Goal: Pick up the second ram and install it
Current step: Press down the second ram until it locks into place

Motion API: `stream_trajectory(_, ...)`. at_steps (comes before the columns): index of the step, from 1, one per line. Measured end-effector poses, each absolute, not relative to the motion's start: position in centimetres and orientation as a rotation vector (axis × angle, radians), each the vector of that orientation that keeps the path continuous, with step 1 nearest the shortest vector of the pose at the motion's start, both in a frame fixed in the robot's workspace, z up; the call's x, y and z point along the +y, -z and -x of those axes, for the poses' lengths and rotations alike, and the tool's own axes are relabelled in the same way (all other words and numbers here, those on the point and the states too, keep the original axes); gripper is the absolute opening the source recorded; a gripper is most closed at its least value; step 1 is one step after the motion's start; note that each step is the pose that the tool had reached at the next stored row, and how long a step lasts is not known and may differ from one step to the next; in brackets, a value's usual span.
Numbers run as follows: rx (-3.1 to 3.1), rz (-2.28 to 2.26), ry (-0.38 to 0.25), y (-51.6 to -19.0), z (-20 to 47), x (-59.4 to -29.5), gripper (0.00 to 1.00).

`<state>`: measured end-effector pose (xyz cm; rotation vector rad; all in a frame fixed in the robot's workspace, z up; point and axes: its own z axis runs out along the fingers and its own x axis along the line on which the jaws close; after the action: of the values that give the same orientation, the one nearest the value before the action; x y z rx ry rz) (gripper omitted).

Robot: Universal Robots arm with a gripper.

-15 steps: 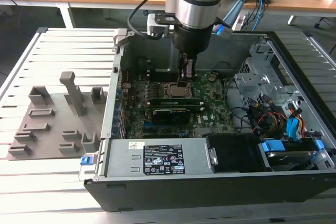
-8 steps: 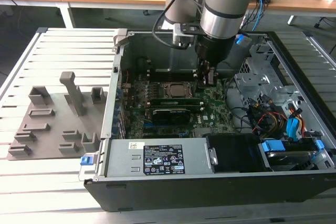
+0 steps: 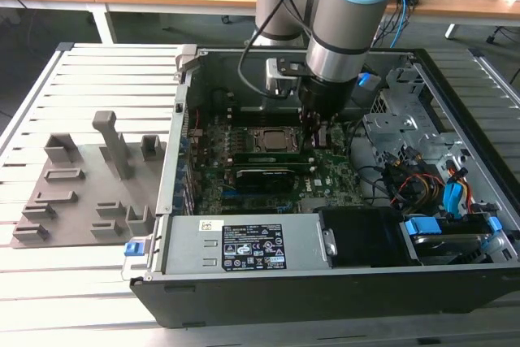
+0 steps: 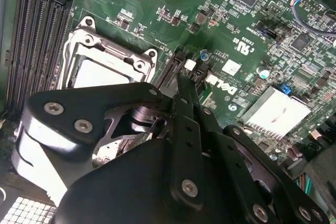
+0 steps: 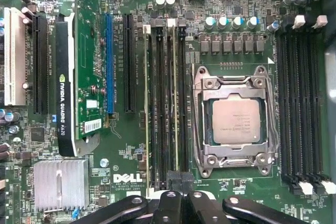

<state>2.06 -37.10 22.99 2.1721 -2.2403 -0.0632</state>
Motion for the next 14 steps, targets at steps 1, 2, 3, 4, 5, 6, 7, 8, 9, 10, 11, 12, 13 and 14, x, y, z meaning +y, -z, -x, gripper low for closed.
stream_trajectory(1, -2.241, -2.174, 0.065, -23.0, -2.1, -37.1, 0.11)
stream_trajectory(2, -2.241, -2.175, 0.068, -23.0, -2.1, -37.1, 0.11)
stream_trajectory(3, -2.242, -2.176, 0.07, -22.9, -2.1, -37.1, 0.11)
stream_trajectory(4, -2.247, -2.18, 0.073, -23.5, -2.0, -37.5, 0.11)
stream_trajectory(5, -2.249, -2.183, 0.068, -23.7, -1.5, -37.5, 0.11)
stream_trajectory(6, -2.25, -2.184, 0.066, -23.7, -0.6, -37.5, 0.11)
stream_trajectory(7, -2.25, -2.184, 0.064, -23.7, 0.3, -37.5, 0.11)
stream_trajectory(8, -2.251, -2.185, 0.063, -23.7, 1.0, -37.5, 0.11)
stream_trajectory(9, -2.251, -2.185, 0.063, -23.7, 1.5, -37.5, 0.11)
stream_trajectory(10, -2.252, -2.186, 0.062, -23.7, 2.2, -37.5, 0.11)
stream_trajectory(11, -2.252, -2.186, 0.061, -23.7, 3.0, -37.5, 0.11)
stream_trajectory(12, -2.252, -2.187, 0.06, -23.6, 3.5, -37.5, 0.11)
stream_trajectory(13, -2.253, -2.187, 0.059, -23.6, 4.0, -37.5, 0.11)
stream_trajectory(14, -2.254, -2.188, 0.057, -23.6, 5.1, -37.5, 0.11)
